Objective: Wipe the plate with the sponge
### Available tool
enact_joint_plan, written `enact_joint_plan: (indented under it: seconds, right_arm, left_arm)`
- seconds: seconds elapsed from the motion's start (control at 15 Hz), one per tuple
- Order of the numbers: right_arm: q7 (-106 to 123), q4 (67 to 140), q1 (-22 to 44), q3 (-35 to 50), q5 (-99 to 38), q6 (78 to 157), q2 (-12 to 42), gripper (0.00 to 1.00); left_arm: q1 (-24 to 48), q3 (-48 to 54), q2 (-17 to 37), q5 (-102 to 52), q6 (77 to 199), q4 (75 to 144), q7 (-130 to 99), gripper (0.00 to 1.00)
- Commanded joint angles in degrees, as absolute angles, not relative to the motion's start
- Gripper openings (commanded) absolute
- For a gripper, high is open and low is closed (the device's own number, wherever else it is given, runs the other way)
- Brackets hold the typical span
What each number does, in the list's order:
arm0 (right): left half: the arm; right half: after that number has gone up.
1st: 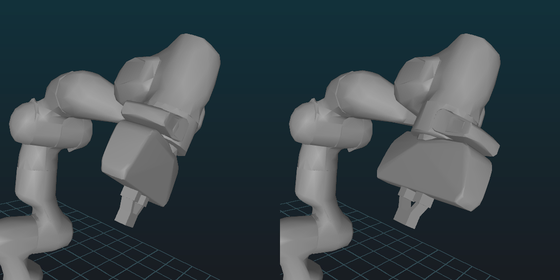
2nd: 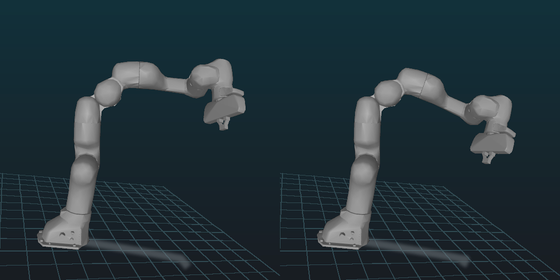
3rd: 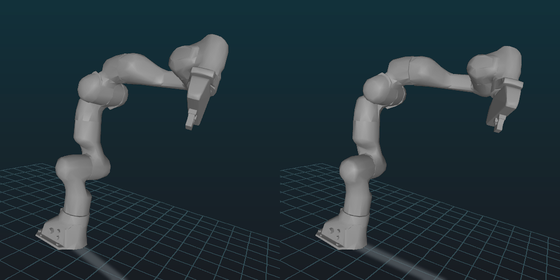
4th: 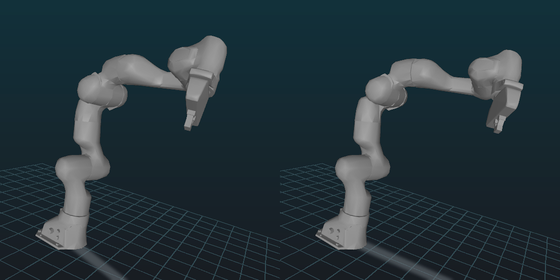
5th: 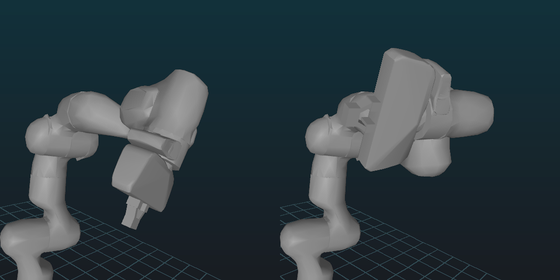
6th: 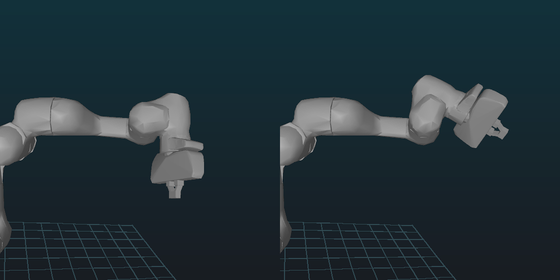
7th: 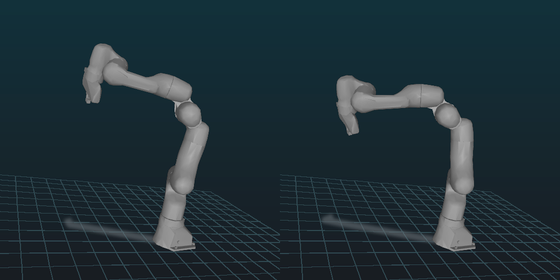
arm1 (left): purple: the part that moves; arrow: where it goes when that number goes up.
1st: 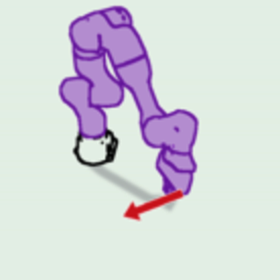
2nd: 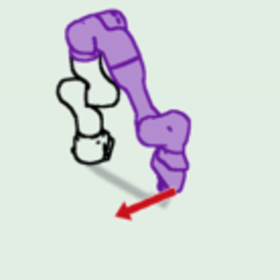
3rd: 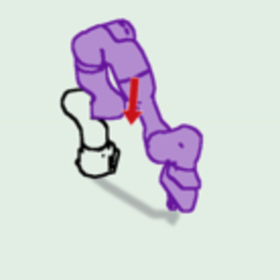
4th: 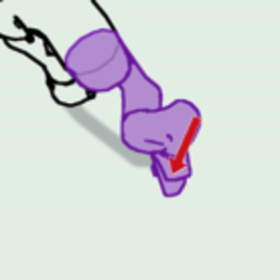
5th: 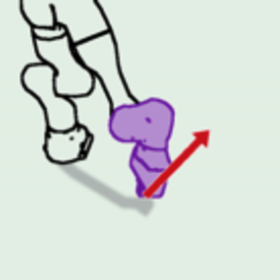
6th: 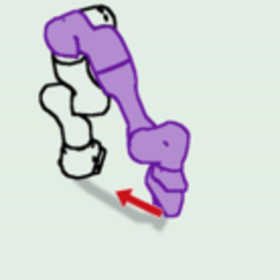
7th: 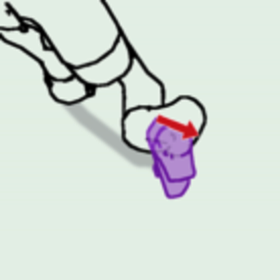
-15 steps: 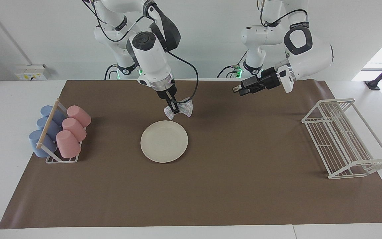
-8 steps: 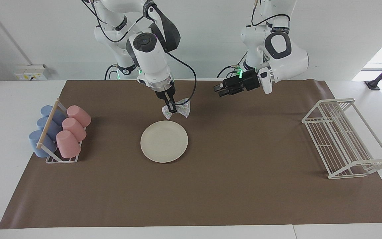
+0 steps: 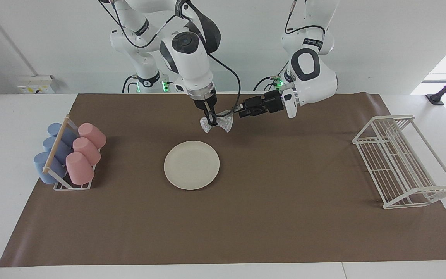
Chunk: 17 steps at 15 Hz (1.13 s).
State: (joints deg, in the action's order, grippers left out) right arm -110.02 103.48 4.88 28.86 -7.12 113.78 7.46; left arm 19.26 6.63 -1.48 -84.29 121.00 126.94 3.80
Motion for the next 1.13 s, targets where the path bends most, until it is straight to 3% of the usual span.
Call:
enact_joint_plan:
  seconds: [0.0, 0.2, 0.27, 0.53, 0.8, 0.86, 0.93, 1.06]
  right_arm:
    - [-111.27, 102.66, 4.92, 29.09, -5.98, 113.82, 8.00, 0.00]
    - [-111.27, 102.66, 5.01, 29.09, -5.98, 113.82, 8.00, 0.00]
    - [-111.27, 102.66, 4.92, 29.09, -5.98, 113.91, 8.00, 0.00]
    - [-111.27, 102.39, 4.92, 29.09, -5.98, 113.73, 8.00, 0.00]
    - [-111.01, 102.39, 4.83, 29.09, -5.89, 113.64, 8.00, 0.00]
    - [-110.74, 102.48, 4.75, 29.00, -5.89, 113.47, 7.82, 0.33]
    - [-111.09, 102.48, 4.49, 28.83, -5.89, 113.81, 7.82, 0.88]
    - [-110.57, 102.48, 3.96, 28.65, -5.89, 113.99, 7.74, 0.93]
  left_arm:
    - [19.69, 5.71, 3.41, -83.07, 119.63, 121.57, 4.92, 1.00]
    - [19.16, 5.71, 4.13, -80.95, 116.63, 120.50, 5.10, 0.97]
    - [19.16, 5.71, 4.13, -80.86, 116.20, 120.41, 5.10, 0.87]
    - [18.81, 5.36, 4.04, -79.28, 110.67, 120.06, 5.01, 0.00]
    - [18.19, 5.36, 3.96, -79.19, 110.57, 120.06, 4.48, 0.00]
    - [18.11, 5.36, 3.96, -79.19, 110.48, 120.06, 4.40, 0.00]
    - [18.02, 5.36, 3.87, -79.19, 110.39, 120.06, 4.39, 0.00]
    - [18.02, 5.36, 3.87, -79.19, 109.78, 120.06, 4.39, 0.00]
